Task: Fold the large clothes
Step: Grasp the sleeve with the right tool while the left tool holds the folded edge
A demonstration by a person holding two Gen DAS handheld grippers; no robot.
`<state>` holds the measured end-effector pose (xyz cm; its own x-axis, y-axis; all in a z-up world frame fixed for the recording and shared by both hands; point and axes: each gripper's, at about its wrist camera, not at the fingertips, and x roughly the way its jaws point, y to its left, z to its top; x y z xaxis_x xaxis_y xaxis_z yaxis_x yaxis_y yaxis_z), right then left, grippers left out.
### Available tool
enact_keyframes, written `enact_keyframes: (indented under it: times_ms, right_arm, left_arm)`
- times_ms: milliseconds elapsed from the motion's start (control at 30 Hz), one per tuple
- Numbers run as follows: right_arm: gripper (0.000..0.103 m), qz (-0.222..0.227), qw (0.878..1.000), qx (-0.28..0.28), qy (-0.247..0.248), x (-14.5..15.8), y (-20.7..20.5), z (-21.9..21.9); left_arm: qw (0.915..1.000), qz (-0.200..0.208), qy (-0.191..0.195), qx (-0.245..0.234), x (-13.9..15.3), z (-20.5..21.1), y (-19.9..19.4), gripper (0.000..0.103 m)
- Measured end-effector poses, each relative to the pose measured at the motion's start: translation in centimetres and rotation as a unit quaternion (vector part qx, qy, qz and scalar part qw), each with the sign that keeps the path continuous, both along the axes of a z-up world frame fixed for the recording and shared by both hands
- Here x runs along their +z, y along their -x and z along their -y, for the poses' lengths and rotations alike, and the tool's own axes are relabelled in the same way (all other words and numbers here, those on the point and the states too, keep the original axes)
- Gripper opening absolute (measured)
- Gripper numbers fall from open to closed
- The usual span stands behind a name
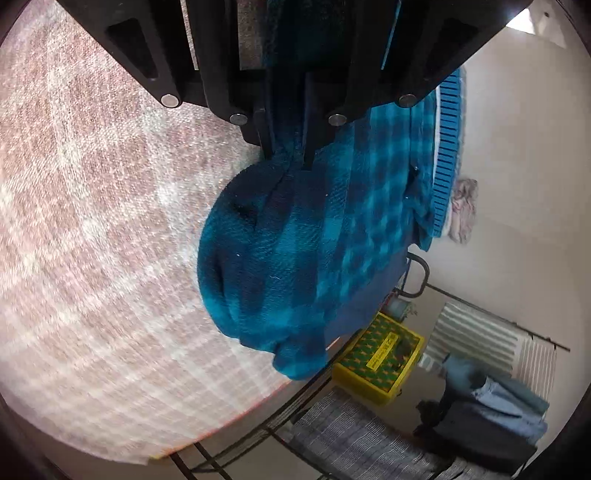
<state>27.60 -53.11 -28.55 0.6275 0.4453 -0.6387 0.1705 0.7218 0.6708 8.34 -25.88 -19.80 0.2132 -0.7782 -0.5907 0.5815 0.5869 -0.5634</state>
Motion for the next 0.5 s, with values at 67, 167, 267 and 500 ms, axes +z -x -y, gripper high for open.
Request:
enact_keyframes:
  times_ms: [67,167,267,500]
  right_arm:
    - [0.008,0.000,0.999,0.012,0.044,1.8,-0.4,-1.4]
    - [0.008,0.004,0.993,0.028,0.111,4.6,-0.9,-4.0]
    - [0.007,0.016,0.985,0.046,0.168,7.3,-1.5,-7.1]
    - [0.007,0.025,0.944,0.140,0.299,10.1,-4.4,-18.0]
  left_arm:
    - [0.9999,-0.007,0.009,0.005,-0.1,-0.7,0.3,0.010]
    - [0.9994,-0.011,0.028,0.015,0.2,-1.9,0.5,0.010]
    - [0.9984,-0.013,0.048,0.028,0.5,-3.4,0.8,0.010]
    - [0.9934,-0.039,0.082,0.070,0.4,-8.4,1.2,0.010]
